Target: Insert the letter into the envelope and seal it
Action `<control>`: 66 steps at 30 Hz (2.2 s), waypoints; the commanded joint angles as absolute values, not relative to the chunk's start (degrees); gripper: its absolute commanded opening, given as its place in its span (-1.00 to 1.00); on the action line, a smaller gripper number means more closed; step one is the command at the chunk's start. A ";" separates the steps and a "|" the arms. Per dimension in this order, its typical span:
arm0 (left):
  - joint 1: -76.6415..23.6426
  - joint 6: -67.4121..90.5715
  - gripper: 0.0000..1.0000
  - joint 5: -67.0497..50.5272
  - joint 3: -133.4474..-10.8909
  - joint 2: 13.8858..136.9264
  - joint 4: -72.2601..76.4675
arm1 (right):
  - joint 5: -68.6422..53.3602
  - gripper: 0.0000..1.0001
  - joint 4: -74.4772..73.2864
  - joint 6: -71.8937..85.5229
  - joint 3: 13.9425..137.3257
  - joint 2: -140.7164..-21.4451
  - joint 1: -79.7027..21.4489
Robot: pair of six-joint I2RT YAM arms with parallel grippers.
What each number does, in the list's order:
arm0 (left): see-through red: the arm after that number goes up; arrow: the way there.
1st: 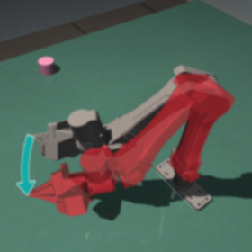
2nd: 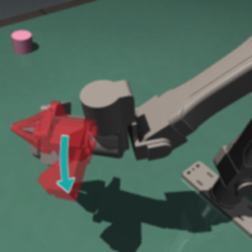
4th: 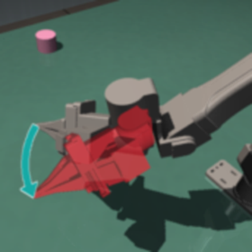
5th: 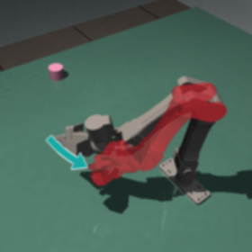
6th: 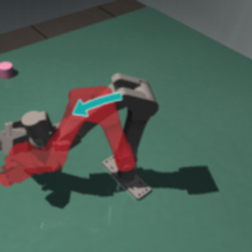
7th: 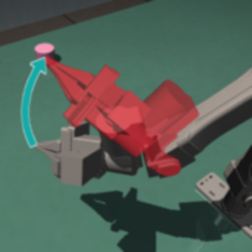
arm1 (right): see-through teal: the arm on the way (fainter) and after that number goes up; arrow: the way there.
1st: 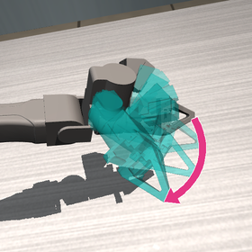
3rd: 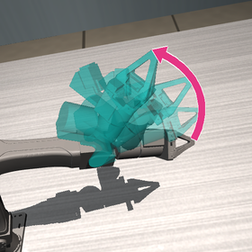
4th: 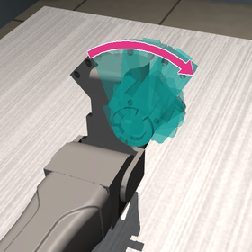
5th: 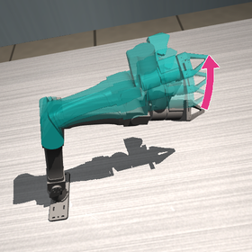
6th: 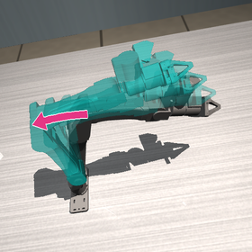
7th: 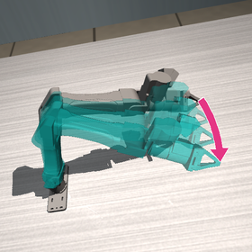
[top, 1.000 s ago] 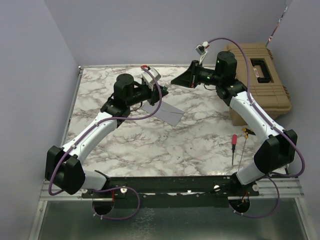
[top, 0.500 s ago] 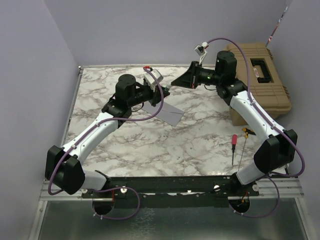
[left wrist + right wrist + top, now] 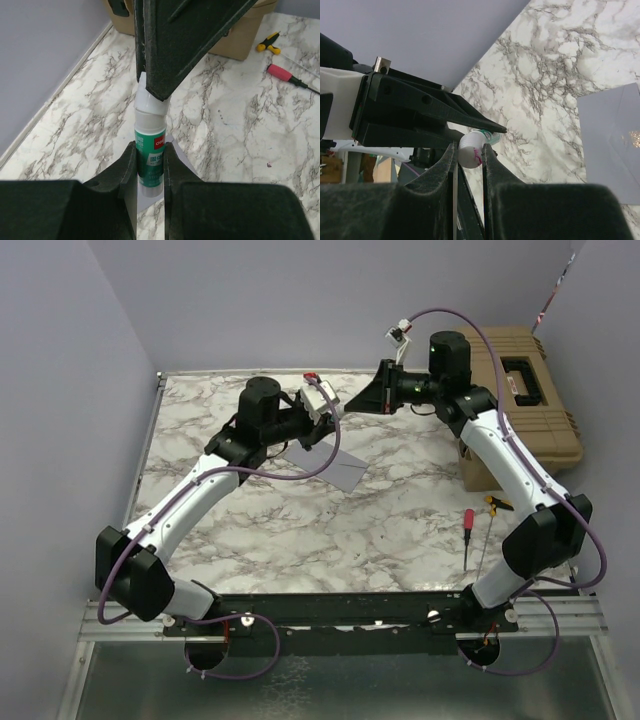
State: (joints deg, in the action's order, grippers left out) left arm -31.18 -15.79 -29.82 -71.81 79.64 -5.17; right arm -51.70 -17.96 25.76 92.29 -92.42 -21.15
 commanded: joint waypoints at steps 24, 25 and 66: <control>-34.72 -27.79 -1.00 -26.64 -80.96 82.49 -9.81 | -45.06 -0.99 -40.30 20.92 100.34 -100.04 -29.80; -34.72 -27.98 -1.00 -26.55 -80.95 82.38 -9.19 | -44.35 -0.99 -41.39 20.86 100.55 -100.31 -30.20; -35.57 -24.62 -1.00 -28.17 -81.21 81.88 5.95 | -33.51 -0.99 -51.05 22.35 100.78 -105.00 -34.44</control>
State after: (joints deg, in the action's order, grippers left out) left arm -32.62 -24.71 -23.46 -80.34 90.11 -25.36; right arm -31.18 -41.08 19.05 101.89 -102.83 -28.67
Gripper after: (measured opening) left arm 0.180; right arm 0.183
